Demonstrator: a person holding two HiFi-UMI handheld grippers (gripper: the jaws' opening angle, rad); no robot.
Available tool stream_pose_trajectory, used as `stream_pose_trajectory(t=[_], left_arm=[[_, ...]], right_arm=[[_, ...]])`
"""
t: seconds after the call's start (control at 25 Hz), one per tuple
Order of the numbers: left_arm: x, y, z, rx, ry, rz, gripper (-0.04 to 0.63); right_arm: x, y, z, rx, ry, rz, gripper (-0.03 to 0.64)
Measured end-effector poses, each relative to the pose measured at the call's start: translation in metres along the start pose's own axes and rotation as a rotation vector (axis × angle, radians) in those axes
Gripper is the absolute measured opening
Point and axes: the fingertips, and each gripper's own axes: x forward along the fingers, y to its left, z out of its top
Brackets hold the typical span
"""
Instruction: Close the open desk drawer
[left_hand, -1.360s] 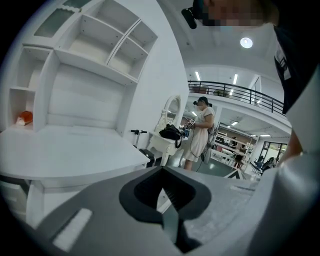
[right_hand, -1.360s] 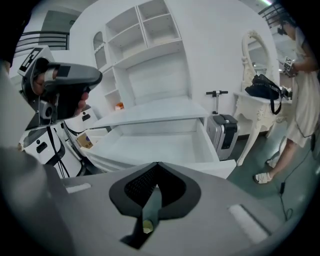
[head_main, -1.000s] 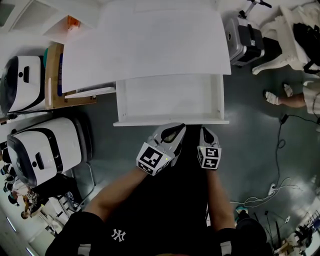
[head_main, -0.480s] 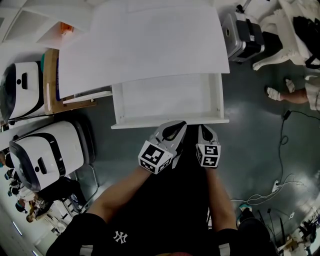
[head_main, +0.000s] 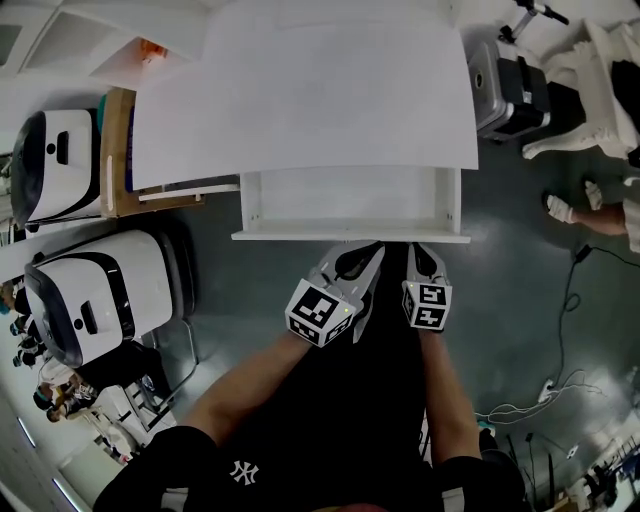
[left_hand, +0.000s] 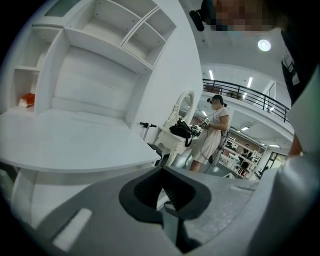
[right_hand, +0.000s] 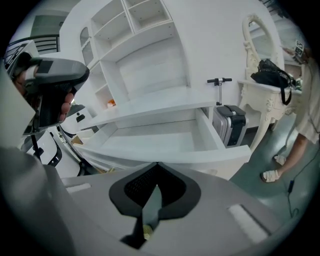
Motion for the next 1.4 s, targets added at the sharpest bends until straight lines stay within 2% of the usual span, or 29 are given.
stream_pose_trajectory(t=[0.64,1.4], left_arm=[[0.030,0.050,0.021,-0.069,-0.022,0.074,0.000],[0.063,0.075,0.027,-0.082,0.010,0.113,0.000]], right_arm=[[0.056,-0.018,0.066,-0.049,-0.018,0.012,0.023],[0.087,-0.029,0.105,-0.077,-0.032,0.021,0.023]])
